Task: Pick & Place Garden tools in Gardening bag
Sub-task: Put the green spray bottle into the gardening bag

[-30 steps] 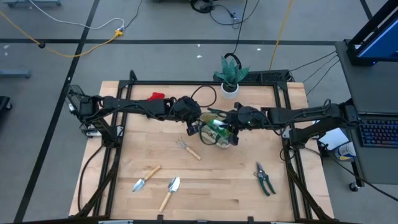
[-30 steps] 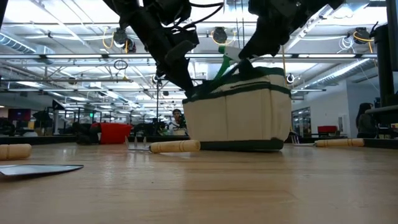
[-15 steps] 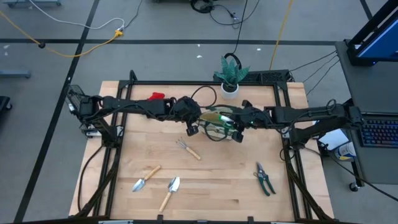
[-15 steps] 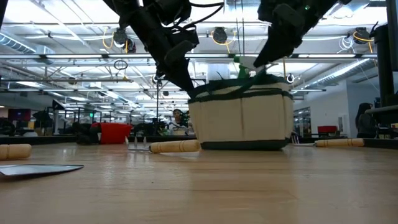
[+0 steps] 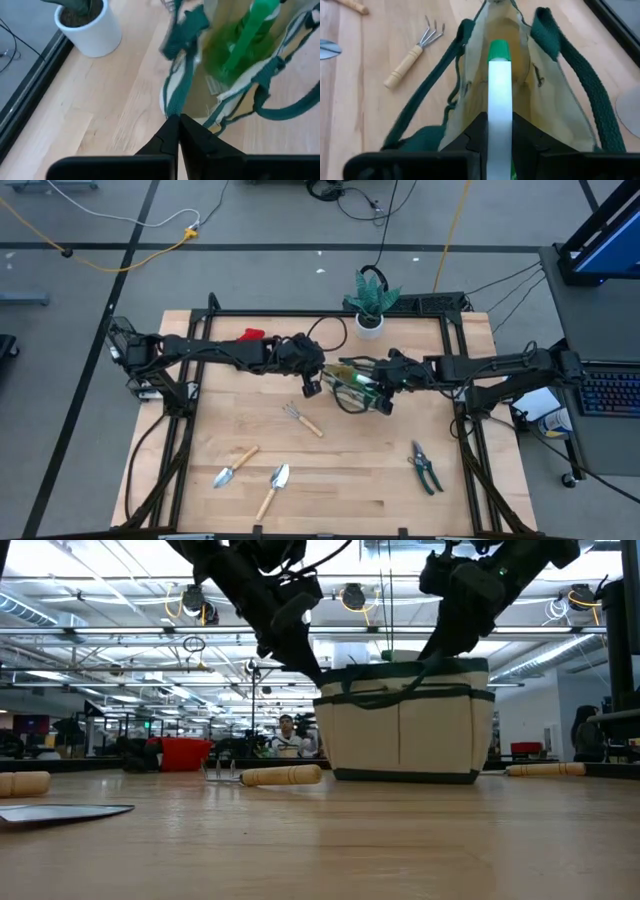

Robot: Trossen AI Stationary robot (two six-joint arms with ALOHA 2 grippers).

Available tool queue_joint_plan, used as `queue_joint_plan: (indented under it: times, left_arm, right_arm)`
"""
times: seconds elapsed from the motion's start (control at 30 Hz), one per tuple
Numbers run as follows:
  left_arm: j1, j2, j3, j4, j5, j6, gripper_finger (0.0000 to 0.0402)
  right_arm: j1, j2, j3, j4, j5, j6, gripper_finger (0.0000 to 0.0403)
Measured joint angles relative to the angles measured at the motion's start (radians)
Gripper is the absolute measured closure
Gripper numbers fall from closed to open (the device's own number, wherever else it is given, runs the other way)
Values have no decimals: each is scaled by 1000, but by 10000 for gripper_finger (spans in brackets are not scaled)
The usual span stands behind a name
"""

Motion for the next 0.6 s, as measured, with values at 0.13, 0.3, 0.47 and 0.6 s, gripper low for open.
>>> queue_joint_plan:
  times: [0.13,0.3,0.47,0.6]
  left_arm:
    - [8,-5,0,1,-15,2,389]
    - [25,-5,0,-28,-72,0,393]
    - [42,-5,0,-32,-80,-12,397]
    - [42,-5,0,-25,-58,-25,391]
  right_arm:
    - [0,-9,-9,21,-14,0,354]
    - [0,-13,-10,18,-19,0,354]
    - [0,-13,-10,22,-19,0,354]
    - [1,-13,-11,32,-20,-1,352]
